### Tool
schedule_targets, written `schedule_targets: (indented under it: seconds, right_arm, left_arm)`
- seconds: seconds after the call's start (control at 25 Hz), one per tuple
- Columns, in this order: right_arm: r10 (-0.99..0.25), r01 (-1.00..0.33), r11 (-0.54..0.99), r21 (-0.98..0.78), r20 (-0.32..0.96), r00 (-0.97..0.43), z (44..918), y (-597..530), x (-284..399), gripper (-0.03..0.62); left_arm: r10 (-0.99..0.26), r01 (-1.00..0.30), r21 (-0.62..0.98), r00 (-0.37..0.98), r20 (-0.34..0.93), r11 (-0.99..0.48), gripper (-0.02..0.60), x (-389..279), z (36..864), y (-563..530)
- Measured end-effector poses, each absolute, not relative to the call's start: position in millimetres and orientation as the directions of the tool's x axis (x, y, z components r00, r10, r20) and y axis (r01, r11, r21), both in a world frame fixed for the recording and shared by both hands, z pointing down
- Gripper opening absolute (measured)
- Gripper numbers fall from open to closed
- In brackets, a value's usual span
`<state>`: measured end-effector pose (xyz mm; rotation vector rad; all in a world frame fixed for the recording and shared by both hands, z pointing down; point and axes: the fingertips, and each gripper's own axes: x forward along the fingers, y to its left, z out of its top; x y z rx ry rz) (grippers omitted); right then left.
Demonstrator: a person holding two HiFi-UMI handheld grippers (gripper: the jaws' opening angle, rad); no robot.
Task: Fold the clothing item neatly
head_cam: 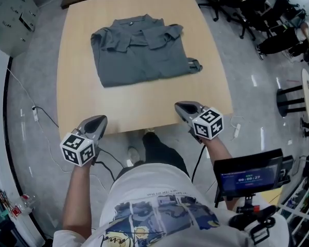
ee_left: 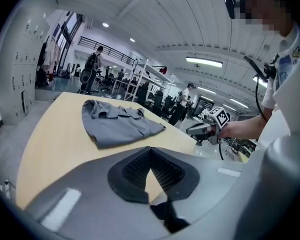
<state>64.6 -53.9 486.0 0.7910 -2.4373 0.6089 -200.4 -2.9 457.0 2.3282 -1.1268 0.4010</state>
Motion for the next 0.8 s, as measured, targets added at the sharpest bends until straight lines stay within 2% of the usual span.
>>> schedule_targets:
  seconds: [0.28,0.48,0.8]
  right_arm:
    - [-0.37,-0.596,0.754,-0.275,0.572,-0.732,483,25,36,0.002]
    - [-0.322,-0.54,0.806,-0.241,0.587,-0.743,491,55,24,0.002]
    - [-0.306,-0.491,0.838,-0.239,0.539,-0.785,450,118,62,0.002]
  left_arm:
    - [-0.555,-0.726,0.312,0.677,0.483,-0.613,0.006,-173,463,65]
    - [-0.552,-0.72,0.327,0.686,0.474,-0.612,0.006,-151,476,79]
    - [-0.563,-0.721,0.307,0.683,0.465,-0.622,0.006,-78,438,134]
